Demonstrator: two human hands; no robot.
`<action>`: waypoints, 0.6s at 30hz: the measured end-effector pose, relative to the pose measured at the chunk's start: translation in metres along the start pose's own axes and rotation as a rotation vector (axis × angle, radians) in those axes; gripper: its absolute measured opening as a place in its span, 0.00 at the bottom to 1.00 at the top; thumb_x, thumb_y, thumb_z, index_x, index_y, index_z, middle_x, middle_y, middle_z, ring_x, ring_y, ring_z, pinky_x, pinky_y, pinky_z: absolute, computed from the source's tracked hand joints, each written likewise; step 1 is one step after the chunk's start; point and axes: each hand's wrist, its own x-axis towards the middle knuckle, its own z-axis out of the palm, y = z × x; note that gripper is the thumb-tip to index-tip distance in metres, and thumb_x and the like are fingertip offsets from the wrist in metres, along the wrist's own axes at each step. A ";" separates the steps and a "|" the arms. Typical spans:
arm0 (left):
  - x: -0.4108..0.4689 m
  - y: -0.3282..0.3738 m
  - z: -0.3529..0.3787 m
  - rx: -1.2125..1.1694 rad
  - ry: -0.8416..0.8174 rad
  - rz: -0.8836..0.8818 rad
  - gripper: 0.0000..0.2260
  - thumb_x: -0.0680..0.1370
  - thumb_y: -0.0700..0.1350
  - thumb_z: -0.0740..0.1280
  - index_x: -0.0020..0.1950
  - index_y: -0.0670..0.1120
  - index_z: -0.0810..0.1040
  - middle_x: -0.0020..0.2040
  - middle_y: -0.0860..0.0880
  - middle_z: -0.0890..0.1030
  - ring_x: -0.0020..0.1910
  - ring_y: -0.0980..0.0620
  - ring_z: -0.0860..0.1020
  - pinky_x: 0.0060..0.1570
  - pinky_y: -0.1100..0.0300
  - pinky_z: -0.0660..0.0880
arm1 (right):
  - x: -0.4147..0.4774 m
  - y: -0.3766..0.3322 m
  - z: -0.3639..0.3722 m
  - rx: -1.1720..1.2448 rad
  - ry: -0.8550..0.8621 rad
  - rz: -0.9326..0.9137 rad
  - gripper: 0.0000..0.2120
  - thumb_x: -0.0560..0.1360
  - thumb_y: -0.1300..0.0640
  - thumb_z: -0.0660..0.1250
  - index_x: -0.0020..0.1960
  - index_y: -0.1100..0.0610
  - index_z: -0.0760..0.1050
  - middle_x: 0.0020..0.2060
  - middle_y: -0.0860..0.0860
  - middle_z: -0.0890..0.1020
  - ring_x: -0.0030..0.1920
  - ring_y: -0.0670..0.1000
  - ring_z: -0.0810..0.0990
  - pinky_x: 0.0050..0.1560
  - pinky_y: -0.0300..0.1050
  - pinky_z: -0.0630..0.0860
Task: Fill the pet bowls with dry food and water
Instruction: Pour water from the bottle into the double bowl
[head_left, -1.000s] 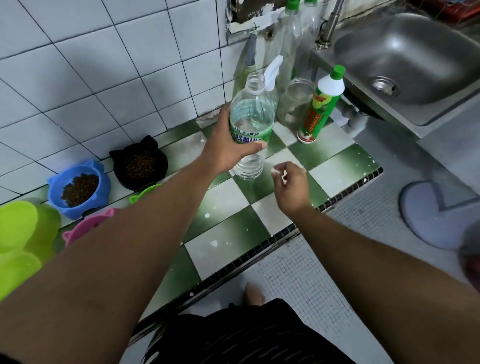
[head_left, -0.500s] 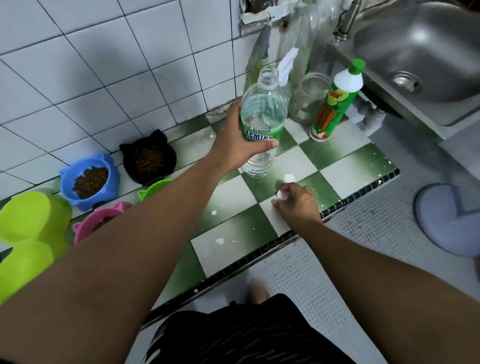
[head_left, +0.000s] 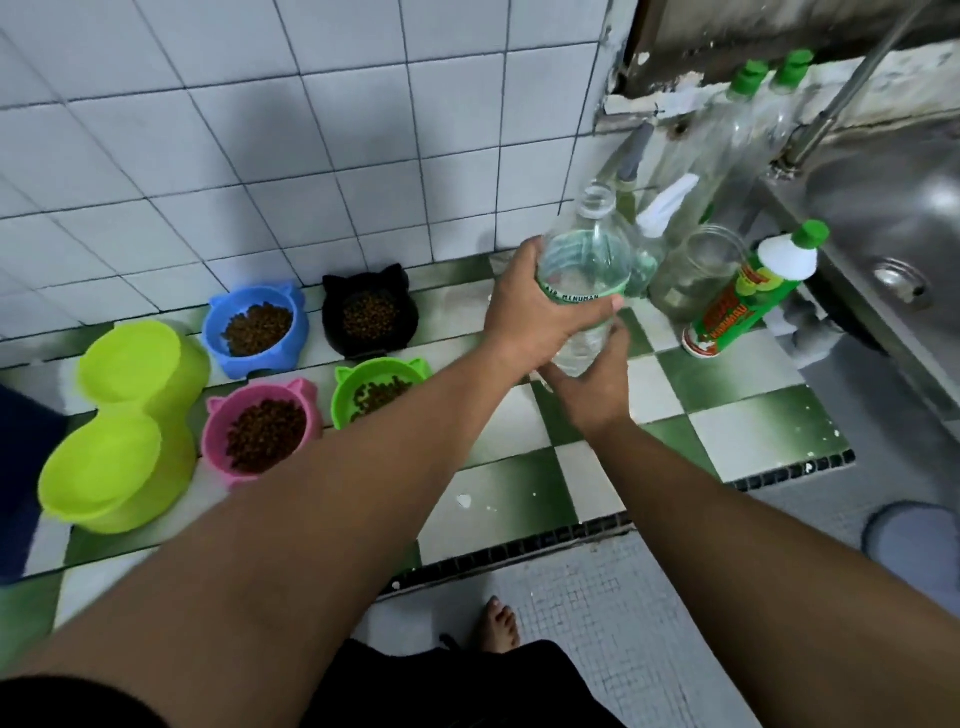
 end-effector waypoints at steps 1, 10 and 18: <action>-0.001 0.002 -0.005 0.002 0.019 0.003 0.35 0.57 0.57 0.85 0.59 0.57 0.74 0.56 0.56 0.82 0.55 0.57 0.82 0.57 0.51 0.82 | -0.001 -0.005 0.003 0.023 0.002 -0.025 0.41 0.60 0.46 0.82 0.65 0.41 0.61 0.55 0.36 0.77 0.57 0.44 0.79 0.62 0.50 0.77; -0.015 0.005 -0.102 -0.110 0.277 -0.007 0.28 0.63 0.50 0.85 0.59 0.50 0.76 0.53 0.53 0.84 0.50 0.58 0.84 0.55 0.55 0.82 | -0.006 -0.063 0.070 -0.006 -0.071 -0.202 0.41 0.57 0.47 0.84 0.63 0.41 0.66 0.57 0.44 0.81 0.58 0.48 0.81 0.60 0.55 0.79; -0.040 -0.034 -0.226 -0.243 0.446 -0.115 0.23 0.69 0.44 0.83 0.57 0.51 0.75 0.51 0.55 0.82 0.43 0.69 0.81 0.43 0.72 0.76 | -0.044 -0.117 0.162 -0.265 -0.179 -0.429 0.37 0.58 0.46 0.78 0.64 0.49 0.69 0.55 0.48 0.81 0.56 0.54 0.80 0.58 0.57 0.77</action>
